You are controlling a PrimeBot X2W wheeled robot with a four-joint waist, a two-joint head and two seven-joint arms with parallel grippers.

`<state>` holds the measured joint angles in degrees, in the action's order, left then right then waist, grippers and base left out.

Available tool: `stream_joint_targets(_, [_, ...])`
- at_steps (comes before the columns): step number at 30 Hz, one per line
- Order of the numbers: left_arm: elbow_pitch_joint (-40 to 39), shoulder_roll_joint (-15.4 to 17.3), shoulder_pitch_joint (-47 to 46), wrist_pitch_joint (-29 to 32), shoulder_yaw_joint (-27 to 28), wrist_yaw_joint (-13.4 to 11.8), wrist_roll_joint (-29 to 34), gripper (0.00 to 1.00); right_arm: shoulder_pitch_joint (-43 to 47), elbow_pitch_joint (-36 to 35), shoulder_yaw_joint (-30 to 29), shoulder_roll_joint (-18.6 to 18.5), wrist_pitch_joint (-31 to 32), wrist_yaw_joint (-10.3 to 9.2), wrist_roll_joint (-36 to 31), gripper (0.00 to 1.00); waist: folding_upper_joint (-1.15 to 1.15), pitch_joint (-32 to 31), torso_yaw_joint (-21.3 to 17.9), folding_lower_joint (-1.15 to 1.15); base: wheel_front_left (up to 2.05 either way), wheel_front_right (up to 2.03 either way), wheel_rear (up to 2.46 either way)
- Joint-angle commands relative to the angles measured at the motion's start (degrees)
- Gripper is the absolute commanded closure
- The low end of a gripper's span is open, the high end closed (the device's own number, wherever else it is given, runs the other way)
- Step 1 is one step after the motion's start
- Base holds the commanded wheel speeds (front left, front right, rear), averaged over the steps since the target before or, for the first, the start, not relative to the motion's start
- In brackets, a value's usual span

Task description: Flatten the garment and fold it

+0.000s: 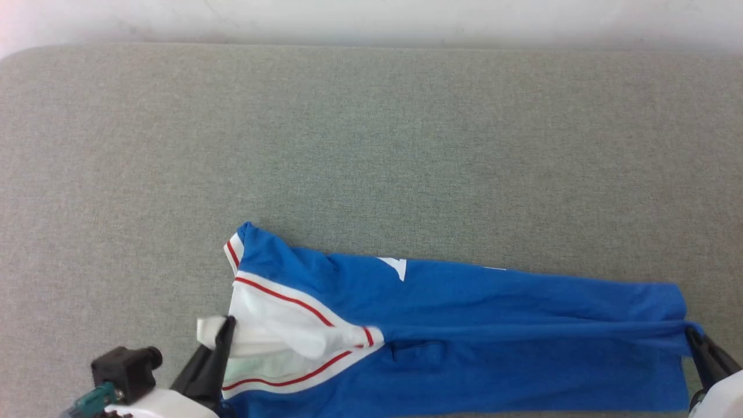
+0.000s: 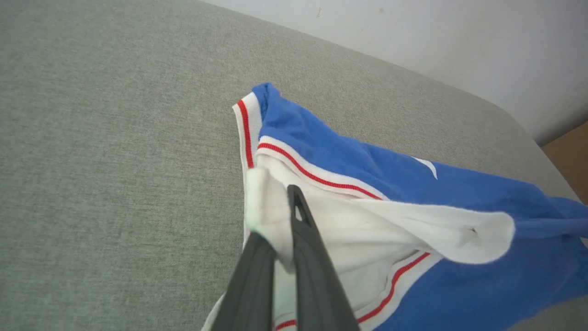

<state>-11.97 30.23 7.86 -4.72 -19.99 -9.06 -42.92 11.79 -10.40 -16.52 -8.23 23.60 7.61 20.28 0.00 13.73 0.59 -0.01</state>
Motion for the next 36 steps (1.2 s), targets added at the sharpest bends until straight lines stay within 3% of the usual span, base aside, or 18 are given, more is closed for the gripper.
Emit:
stream_joint_targets(1, [1.62, -0.44, 0.08, 0.02, -0.41, 0.52, -0.24, 1.0, 0.51, 0.69, -0.09, 0.04, -0.33, -0.12, -0.23, 1.0, 0.0, -0.17, -0.06, 0.01, 0.0, 0.0, 0.0])
stream_joint_targets(3, [3.43, -0.98, -0.26, 0.18, -0.88, 0.7, -0.5, 1.0, 0.54, 1.65, 0.06, 0.14, -0.24, -0.12, -0.43, 1.0, 0.0, -0.53, -0.16, 0.01, 0.0, 0.0, 0.0])
stream_joint_targets(4, [4.38, -1.06, -0.55, 0.31, -1.19, 0.8, -0.34, 1.0, 0.5, 2.13, 0.12, 0.09, -0.14, -0.12, -0.75, 0.83, 0.0, -0.69, -0.22, 0.01, 0.0, 0.0, 0.0])
stream_joint_targets(5, [5.38, -1.15, -0.87, 0.49, -1.51, 0.86, -0.16, 0.67, 0.38, 2.56, 0.17, 0.09, -0.09, -0.12, -1.05, 0.0, 0.0, -0.9, -0.29, 0.01, 0.0, 0.0, 0.0])
stream_joint_targets(6, [6.33, -1.26, -1.17, 0.69, -1.86, 0.98, -0.05, 0.55, 0.23, 2.94, 0.29, 0.09, -0.07, -0.12, -1.28, 0.0, 0.0, -1.12, -0.37, 0.01, 0.0, 0.0, 0.0])
stream_joint_targets(8, [7.88, -1.3, -1.73, 0.88, -2.58, 1.31, 0.44, 0.52, -0.13, 3.53, 0.47, 0.28, -0.18, -0.12, -1.26, 0.0, 0.0, -1.57, -0.58, 0.01, 0.0, 0.0, 0.0])
stream_joint_targets(9, [8.45, -1.52, -1.87, 0.86, -2.76, 1.45, 0.36, 0.41, -0.31, 3.66, 0.55, 0.43, -0.2, -0.12, -0.93, 0.0, 0.0, -1.8, -0.67, 0.01, 0.0, 0.0, 0.0])
stream_joint_targets(10, [8.87, -1.86, -1.92, 0.76, -2.82, 1.57, 0.07, 0.0, -0.44, 3.63, 0.41, 0.59, -0.25, -0.12, -0.49, 0.0, 0.0, -2.04, -0.74, 0.01, 0.0, 0.0, 0.0])
stream_joint_targets(16, [8.28, -2.8, -0.75, -2.12, -0.66, 0.81, -1.34, 0.0, -0.48, 1.0, -1.9, 0.81, 0.29, -0.12, 2.15, 0.0, 0.0, -3.27, -0.94, 0.01, 0.0, 0.0, 0.0])
stream_joint_targets(20, [5.37, -2.66, 0.06, -5.94, 2.79, -1.4, -0.83, 0.0, -0.67, -1.04, -3.56, 0.88, 0.4, -0.12, 2.67, 0.0, 0.0, -3.51, -0.68, 0.01, 0.0, 0.0, 0.0])
stream_joint_targets(27, [-0.8, -3.01, -1.81, -10.04, 7.22, -7.27, 10.36, 0.0, -1.52, 0.33, -3.88, 1.74, 2.71, -0.12, 0.95, 0.0, 0.0, -2.01, 0.47, 0.01, 0.0, 0.0, 0.0])
stream_joint_targets(36, [-2.6, -5.75, -3.11, -10.26, 6.8, -7.66, 18.49, 0.0, -2.92, 6.67, -4.11, 3.42, 5.29, -0.12, -1.24, 0.0, 0.0, 0.05, 2.61, 0.01, 0.0, 0.0, 0.0])
